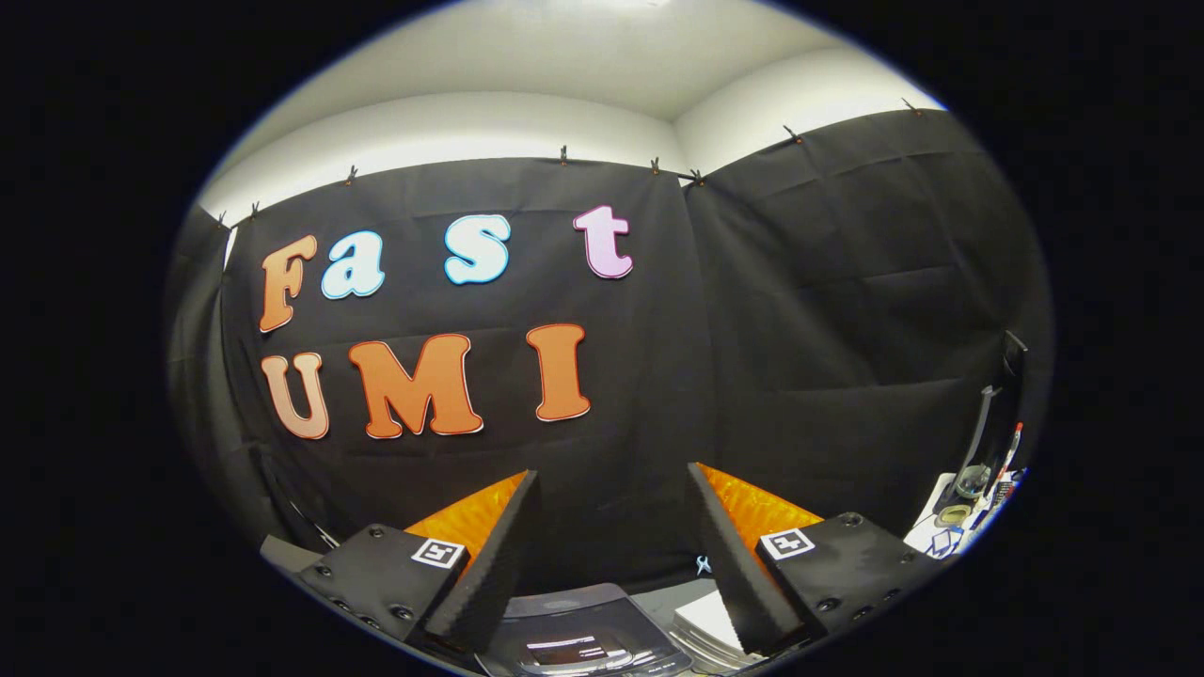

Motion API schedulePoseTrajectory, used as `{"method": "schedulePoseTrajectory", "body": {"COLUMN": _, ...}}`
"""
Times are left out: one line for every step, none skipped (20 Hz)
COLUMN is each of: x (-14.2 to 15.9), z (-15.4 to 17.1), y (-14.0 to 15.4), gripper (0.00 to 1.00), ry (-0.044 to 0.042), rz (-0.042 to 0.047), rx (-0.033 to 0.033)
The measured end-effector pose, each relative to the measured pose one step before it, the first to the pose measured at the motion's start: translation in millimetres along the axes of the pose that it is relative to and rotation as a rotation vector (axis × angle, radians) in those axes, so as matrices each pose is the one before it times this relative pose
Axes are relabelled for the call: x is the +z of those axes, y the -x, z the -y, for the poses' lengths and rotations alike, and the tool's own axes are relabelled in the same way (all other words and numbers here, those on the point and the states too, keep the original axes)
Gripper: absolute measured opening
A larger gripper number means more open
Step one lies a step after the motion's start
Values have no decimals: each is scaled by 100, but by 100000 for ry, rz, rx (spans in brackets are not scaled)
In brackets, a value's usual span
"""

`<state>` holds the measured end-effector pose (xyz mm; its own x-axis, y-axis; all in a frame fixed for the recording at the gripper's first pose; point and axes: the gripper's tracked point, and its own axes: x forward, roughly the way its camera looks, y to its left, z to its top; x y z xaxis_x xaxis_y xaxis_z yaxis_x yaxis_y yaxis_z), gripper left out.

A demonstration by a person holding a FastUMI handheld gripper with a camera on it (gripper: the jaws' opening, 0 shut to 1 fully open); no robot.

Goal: Put the clothes into the washing machine and then close the washing machine lid.

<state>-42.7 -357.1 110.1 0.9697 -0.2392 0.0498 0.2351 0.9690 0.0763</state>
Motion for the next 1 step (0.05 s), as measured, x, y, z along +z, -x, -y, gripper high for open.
{"method": "schedulePoseTrajectory", "body": {"x": -118, "z": -44, "y": 111, "gripper": 99, "ry": -210, "rz": -282, "rx": -147}}
